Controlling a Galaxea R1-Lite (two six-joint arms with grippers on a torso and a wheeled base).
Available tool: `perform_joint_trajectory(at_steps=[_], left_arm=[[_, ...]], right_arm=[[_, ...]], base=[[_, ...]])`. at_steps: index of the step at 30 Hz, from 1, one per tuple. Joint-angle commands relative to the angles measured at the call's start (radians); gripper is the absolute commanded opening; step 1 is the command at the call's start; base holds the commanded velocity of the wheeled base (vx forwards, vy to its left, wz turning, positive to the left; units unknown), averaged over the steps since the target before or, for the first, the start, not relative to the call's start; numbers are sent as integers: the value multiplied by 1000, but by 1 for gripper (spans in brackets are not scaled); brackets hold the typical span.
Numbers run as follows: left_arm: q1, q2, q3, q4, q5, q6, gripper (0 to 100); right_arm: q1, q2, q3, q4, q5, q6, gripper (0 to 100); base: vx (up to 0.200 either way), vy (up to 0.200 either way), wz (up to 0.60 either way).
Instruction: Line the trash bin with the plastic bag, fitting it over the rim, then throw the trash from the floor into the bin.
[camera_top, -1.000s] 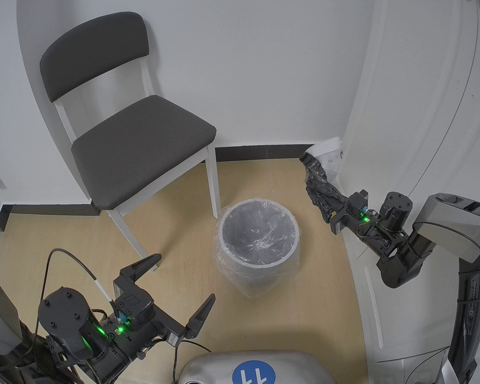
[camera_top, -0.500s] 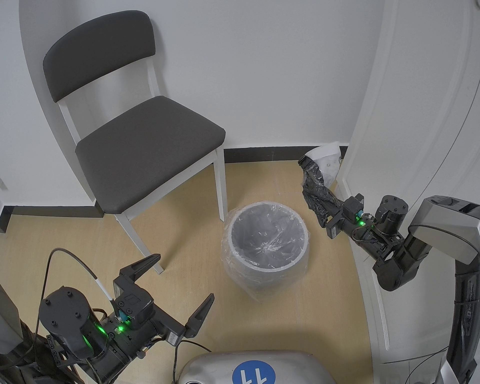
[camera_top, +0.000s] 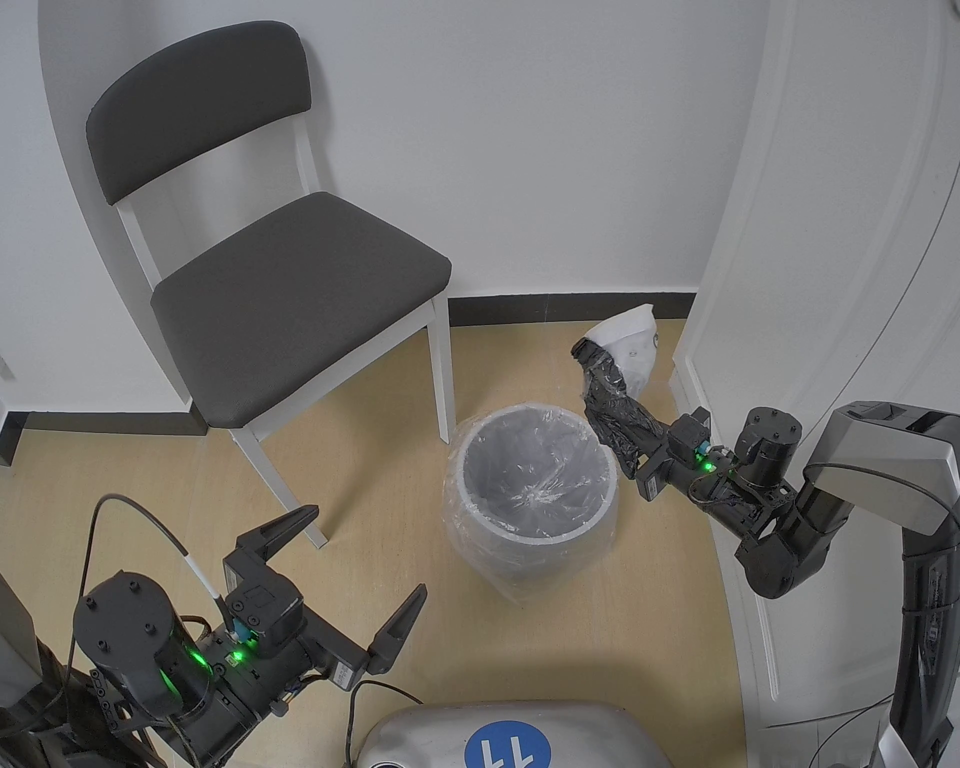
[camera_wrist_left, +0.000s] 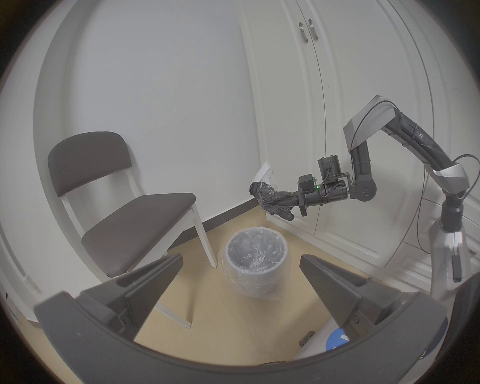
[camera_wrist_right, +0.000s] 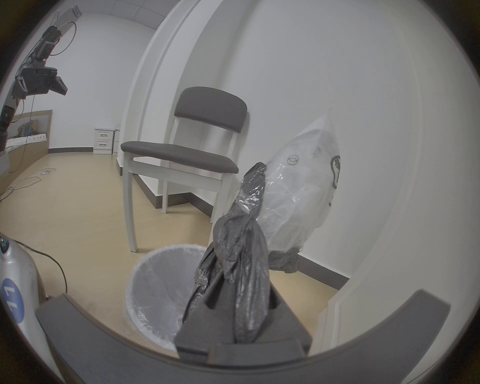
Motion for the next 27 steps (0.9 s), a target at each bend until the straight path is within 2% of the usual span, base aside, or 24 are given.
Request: perform_joint_trajectory(at_steps=[1,12,24,27], left_arm=[[2,-7,3,2,0,-1,100],[2,8,3,2,0,-1,100],[1,4,6,2,0,-2,100],[1,-3,11,0,0,-2,100]], right_arm=[[4,2,3,-18,1,0,0],[9,2,3,-18,1,0,0],[10,1,5,-18,1,-2,0],[10,4,8,-18,1,-2,0]], base=[[0,0,0],[0,0,0],[200,0,0],[0,0,0]])
